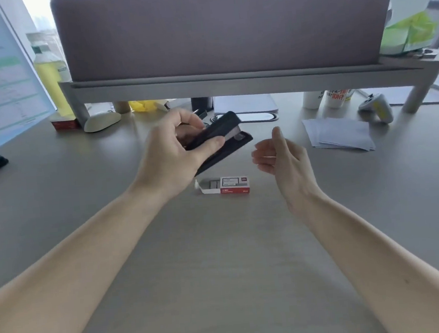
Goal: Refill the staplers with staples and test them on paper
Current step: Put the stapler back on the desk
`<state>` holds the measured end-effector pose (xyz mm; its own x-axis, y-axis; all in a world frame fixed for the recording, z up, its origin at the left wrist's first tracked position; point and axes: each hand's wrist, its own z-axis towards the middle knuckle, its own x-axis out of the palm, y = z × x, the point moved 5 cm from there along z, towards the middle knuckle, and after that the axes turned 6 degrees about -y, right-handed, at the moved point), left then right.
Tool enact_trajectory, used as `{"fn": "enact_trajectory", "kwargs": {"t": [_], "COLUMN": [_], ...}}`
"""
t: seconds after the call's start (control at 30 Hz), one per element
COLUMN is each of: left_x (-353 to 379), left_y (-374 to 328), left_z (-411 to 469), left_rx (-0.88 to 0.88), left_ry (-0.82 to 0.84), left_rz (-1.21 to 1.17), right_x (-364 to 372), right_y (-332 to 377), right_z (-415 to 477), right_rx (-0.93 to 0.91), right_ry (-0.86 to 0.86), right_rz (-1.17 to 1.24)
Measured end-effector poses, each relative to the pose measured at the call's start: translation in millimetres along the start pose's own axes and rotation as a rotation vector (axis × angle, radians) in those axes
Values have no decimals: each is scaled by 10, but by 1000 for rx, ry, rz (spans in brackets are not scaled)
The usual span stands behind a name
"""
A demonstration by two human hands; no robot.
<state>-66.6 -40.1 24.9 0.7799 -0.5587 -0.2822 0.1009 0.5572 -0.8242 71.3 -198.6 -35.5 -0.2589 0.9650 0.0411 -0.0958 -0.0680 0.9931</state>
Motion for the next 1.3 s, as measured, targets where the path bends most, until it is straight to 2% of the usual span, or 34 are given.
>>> {"fn": "enact_trajectory", "kwargs": {"t": [0.2, 0.57, 0.8, 0.9, 0.93, 1.03, 1.1, 1.3], "left_x": [186, 672, 787, 678, 631, 551, 562, 671], "left_y": [306, 1009, 998, 959, 998, 1237, 1328, 1336], "left_z": [692, 1305, 1278, 1237, 1257, 1338, 1369, 1441], "left_rx": [-51, -3, 243, 341, 306, -5, -123, -109], "left_ry": [-82, -38, 39, -28, -30, 59, 79, 9], "left_rz": [280, 587, 751, 834, 862, 839, 789, 744], "right_x": [185, 223, 235, 238, 240, 253, 258, 268], "right_y": [-124, -271, -269, -273, -274, -275, -273, -270], "right_z": [237, 334, 320, 308, 306, 303, 304, 298], "right_rx": [35, -13, -39, -48, -50, -48, -51, -58], "right_ry": [-2, -1, 3, 7, 8, 15, 16, 19], "right_rz": [56, 23, -21, -43, -48, -54, -52, -51]}}
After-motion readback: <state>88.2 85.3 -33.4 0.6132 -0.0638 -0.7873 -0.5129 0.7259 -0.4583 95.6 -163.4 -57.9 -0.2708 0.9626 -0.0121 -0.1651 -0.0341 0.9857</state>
